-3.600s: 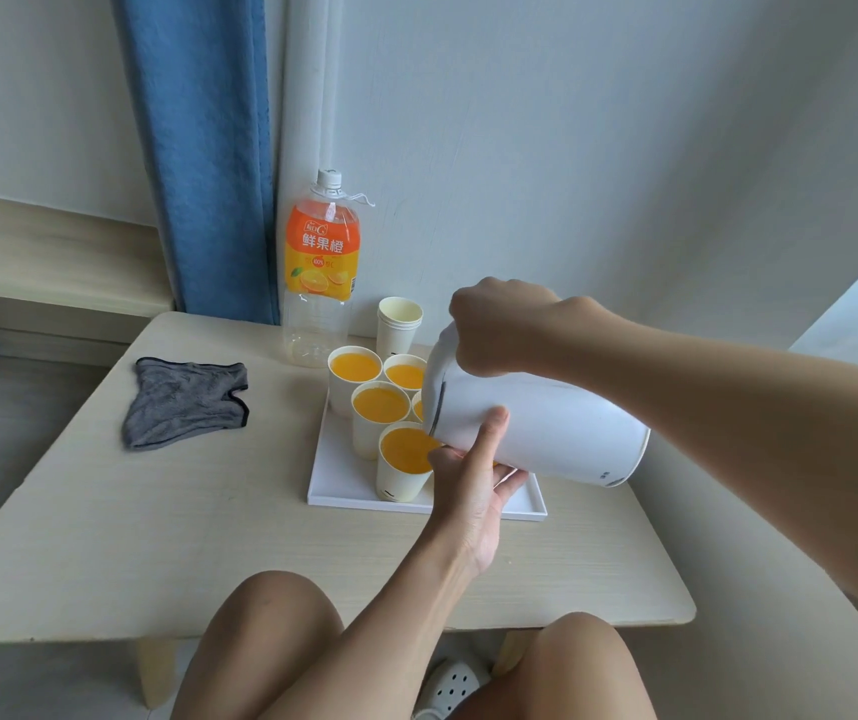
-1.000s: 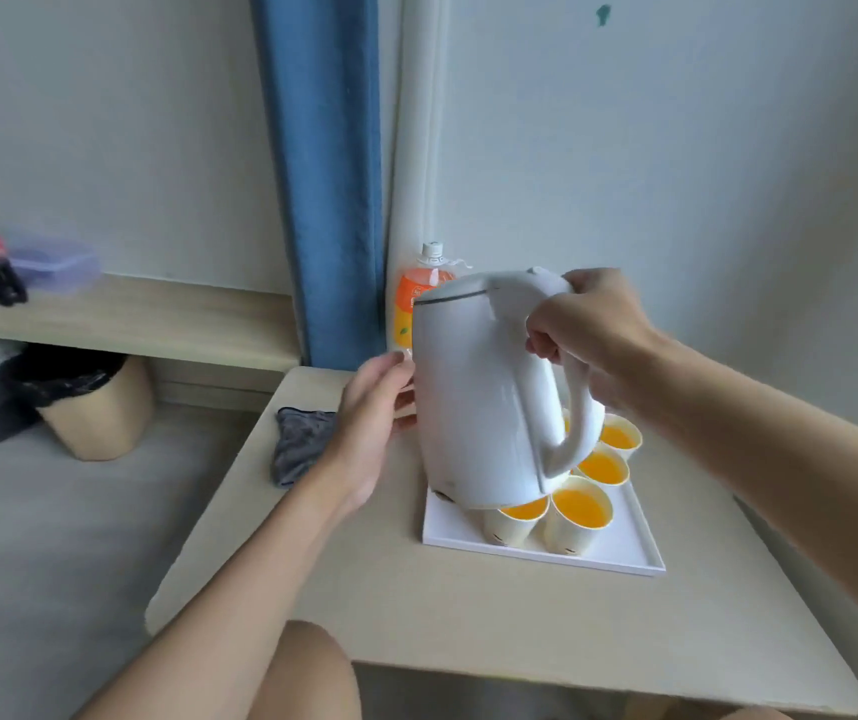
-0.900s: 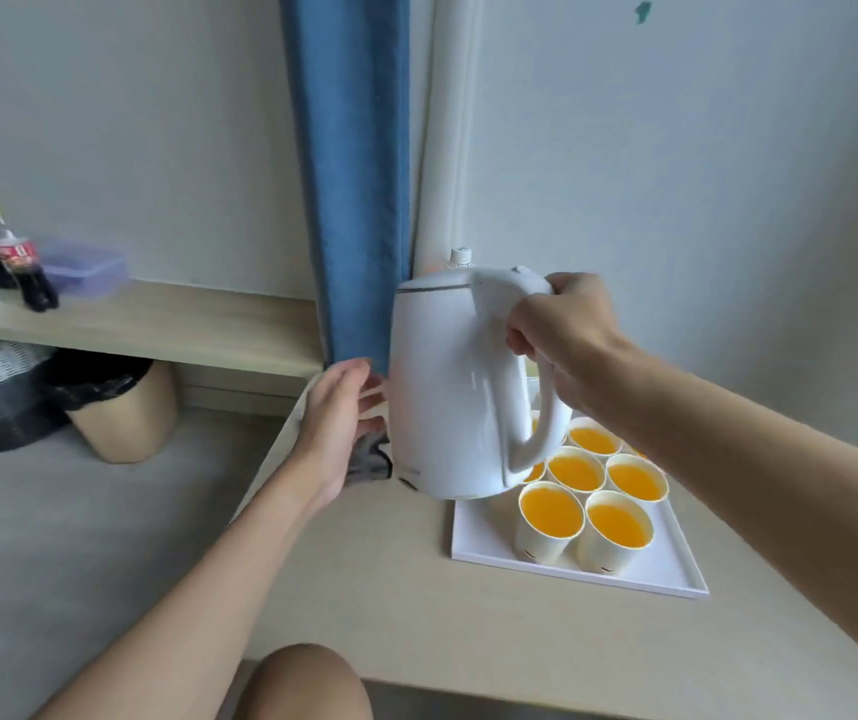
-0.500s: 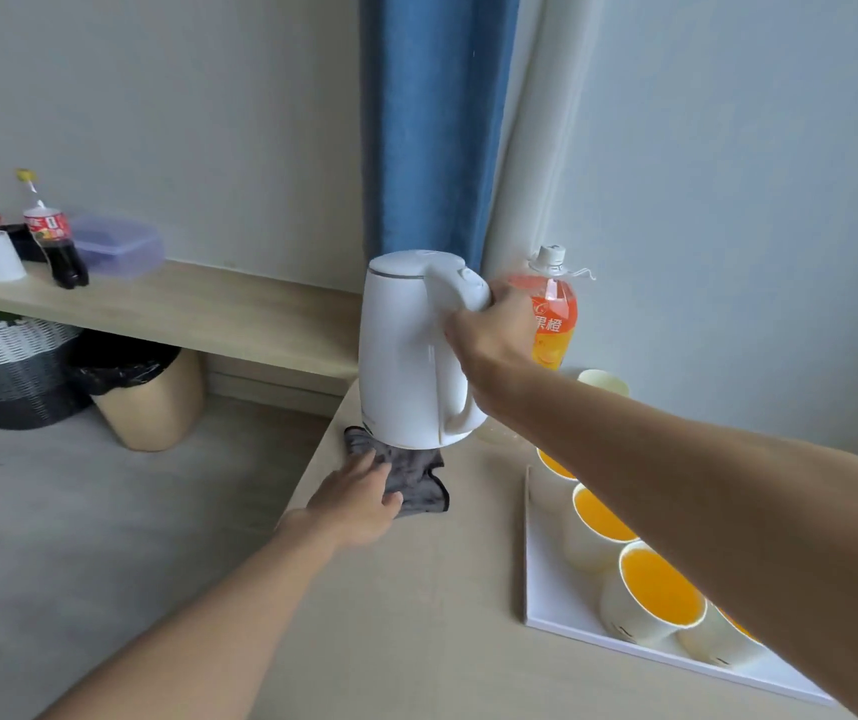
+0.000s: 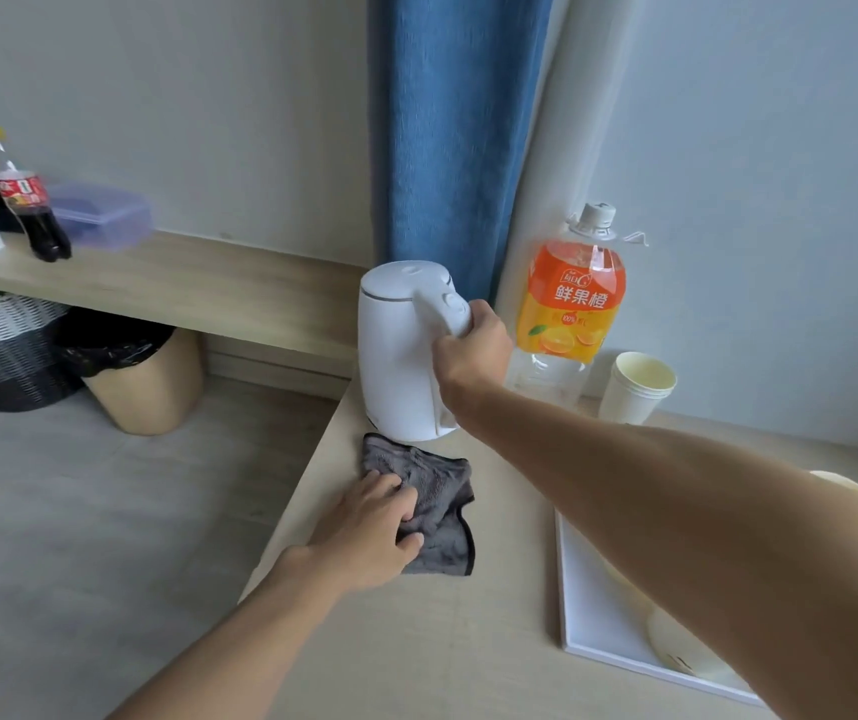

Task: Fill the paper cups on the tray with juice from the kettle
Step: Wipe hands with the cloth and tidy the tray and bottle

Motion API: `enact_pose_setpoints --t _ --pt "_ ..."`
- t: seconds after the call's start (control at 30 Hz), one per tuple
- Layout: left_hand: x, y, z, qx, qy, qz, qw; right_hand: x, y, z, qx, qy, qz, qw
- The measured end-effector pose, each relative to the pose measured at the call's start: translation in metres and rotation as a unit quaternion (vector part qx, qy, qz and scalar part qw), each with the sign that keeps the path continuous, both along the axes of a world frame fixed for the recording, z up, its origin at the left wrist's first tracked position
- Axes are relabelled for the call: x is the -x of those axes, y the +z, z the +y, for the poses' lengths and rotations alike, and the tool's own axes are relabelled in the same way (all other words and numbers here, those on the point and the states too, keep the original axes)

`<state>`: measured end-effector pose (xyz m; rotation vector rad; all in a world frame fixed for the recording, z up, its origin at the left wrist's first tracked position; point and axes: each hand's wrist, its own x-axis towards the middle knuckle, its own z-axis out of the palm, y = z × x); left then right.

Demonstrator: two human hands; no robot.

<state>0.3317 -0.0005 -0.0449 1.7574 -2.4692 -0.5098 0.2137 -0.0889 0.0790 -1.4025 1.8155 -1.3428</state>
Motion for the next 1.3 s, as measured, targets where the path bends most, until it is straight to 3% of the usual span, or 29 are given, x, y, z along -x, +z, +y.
enact_pose_setpoints --t 0.23,0.33,0.4,0.47,0.53,0.57,0.63,0.7,0.9,1.1,1.3 --pt "-0.001 0.005 0.006 -0.042 -0.030 -0.040 0.998 0.011 -0.025 -0.007 -0.024 -0.003 -0.024 0.999" --pt "0.003 0.001 0.010 -0.061 -0.017 -0.073 0.995 0.019 -0.030 -0.005 -0.061 0.049 0.050 0.996" --pt "0.002 0.002 0.011 -0.057 -0.022 -0.087 0.994 0.023 -0.036 0.008 -0.080 0.025 0.120 0.989" --pt "0.004 0.004 0.012 -0.061 -0.034 -0.087 0.994 0.027 -0.048 0.041 -0.023 -0.017 0.167 0.986" --pt "0.006 0.002 0.012 -0.071 -0.033 0.007 0.997 0.031 -0.073 0.081 0.016 0.058 0.215 0.975" --pt "0.007 0.001 0.013 -0.095 -0.006 0.109 0.989 0.033 -0.089 0.100 -0.010 0.120 0.244 0.962" --pt "0.012 0.002 0.017 -0.132 0.098 0.306 0.938 0.039 -0.124 0.130 -0.084 0.210 0.324 0.919" --pt "0.012 0.001 0.022 -0.113 0.160 0.346 0.918 0.044 -0.152 0.155 -0.110 0.243 0.409 0.873" --pt "0.035 0.005 0.038 -0.138 0.062 0.203 0.967 0.075 -0.161 0.191 -0.085 0.260 0.454 0.848" --pt "0.074 0.016 0.070 -0.195 -0.038 0.066 0.978 0.124 -0.160 0.245 -0.047 0.323 0.499 0.803" --pt "0.108 0.025 0.109 -0.236 -0.053 0.038 0.970 0.169 -0.156 0.286 -0.025 0.365 0.430 0.826"
